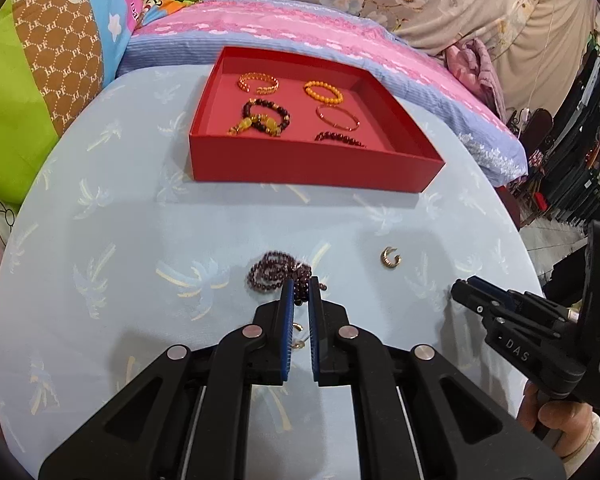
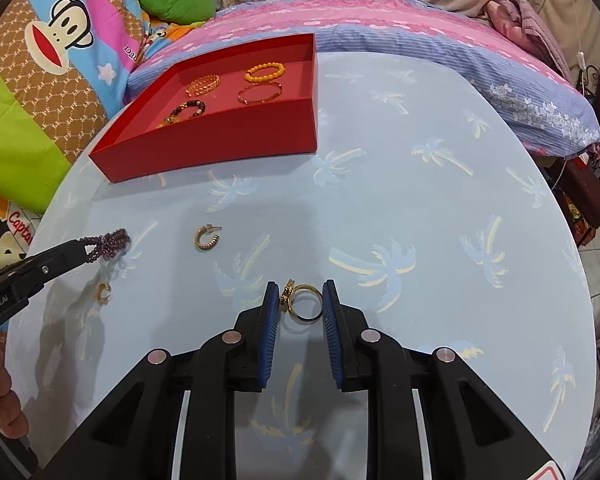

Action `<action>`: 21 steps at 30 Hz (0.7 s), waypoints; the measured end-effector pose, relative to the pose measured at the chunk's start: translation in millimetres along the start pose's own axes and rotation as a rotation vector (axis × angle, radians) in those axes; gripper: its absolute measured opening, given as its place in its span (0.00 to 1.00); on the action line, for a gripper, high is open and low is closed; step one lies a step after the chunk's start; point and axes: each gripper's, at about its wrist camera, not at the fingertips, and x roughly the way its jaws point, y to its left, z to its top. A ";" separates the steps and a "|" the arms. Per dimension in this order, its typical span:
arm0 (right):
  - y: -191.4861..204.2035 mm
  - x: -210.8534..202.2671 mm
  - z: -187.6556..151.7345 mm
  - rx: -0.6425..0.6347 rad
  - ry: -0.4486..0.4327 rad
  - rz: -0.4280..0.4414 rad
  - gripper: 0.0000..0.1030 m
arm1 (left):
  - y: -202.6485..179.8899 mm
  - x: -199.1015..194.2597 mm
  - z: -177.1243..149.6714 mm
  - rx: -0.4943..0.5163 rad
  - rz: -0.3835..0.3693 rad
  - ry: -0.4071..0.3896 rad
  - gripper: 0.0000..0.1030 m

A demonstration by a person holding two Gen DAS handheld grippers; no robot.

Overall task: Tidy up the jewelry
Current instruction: 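Grasp the dark red bead strand with the left gripper while the right gripper grasps the gold ring, then carry the strand and ring into the red tray and open both grippers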

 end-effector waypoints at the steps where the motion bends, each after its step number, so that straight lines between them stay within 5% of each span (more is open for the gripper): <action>1: 1.0 -2.0 0.6 -0.001 -0.004 0.004 0.20 | -0.2 -1.8 1.2 0.000 0.000 -0.005 0.06; 11: 13.1 -22.4 20.6 -0.022 -0.057 0.047 0.20 | -1.0 -21.0 25.3 -0.008 -0.030 -0.051 0.06; 21: 29.5 -27.3 82.7 -0.077 -0.151 0.070 0.20 | -10.4 -28.8 83.1 0.019 -0.066 -0.114 0.06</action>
